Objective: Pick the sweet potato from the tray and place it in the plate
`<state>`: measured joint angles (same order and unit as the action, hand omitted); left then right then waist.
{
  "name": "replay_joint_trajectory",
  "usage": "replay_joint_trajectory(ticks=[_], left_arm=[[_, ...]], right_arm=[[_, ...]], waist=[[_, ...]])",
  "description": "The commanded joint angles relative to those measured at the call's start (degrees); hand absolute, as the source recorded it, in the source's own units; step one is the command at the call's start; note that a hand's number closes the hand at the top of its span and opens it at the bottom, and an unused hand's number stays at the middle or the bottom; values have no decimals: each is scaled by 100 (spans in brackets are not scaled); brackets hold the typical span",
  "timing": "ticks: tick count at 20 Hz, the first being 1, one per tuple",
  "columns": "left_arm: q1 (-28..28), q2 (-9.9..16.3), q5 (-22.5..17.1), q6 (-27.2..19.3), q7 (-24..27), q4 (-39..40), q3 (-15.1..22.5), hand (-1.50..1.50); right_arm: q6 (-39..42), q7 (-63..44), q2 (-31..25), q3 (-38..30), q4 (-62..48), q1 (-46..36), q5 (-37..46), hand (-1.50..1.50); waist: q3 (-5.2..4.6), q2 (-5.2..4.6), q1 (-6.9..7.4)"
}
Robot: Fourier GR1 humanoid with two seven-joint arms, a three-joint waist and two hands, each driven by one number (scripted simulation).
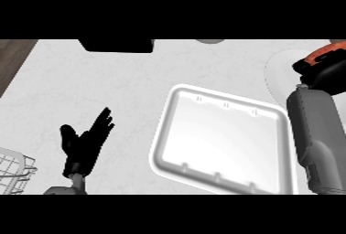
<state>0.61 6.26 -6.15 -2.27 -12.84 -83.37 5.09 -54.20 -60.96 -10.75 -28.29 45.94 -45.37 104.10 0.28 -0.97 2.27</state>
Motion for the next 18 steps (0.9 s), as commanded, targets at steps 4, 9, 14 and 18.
replay_joint_trajectory(ticks=[4,9,14,18], left_arm=[[-33,-90,27,-7,-4,153,37,0],[-56,-65,80,-29,-78,55,38,0],[-145,-176,94,-81,-79,-71,137,0],[47,-131,76,-34,-44,135,44,0]], right_arm=[[-1430,-83,-675,-662,-1095,-107,-534,150],[-1718,624,-1232,-767,-1840,-293,-1238,150],[-281,982,-1249,-1269,-2635,-199,-2450,-150],[-546,2458,-1237,-1488,-2592,-120,-3544,-150]], waist=[[-13,-4,-7],[-10,11,-9],[12,-5,22],[24,-23,-35]])
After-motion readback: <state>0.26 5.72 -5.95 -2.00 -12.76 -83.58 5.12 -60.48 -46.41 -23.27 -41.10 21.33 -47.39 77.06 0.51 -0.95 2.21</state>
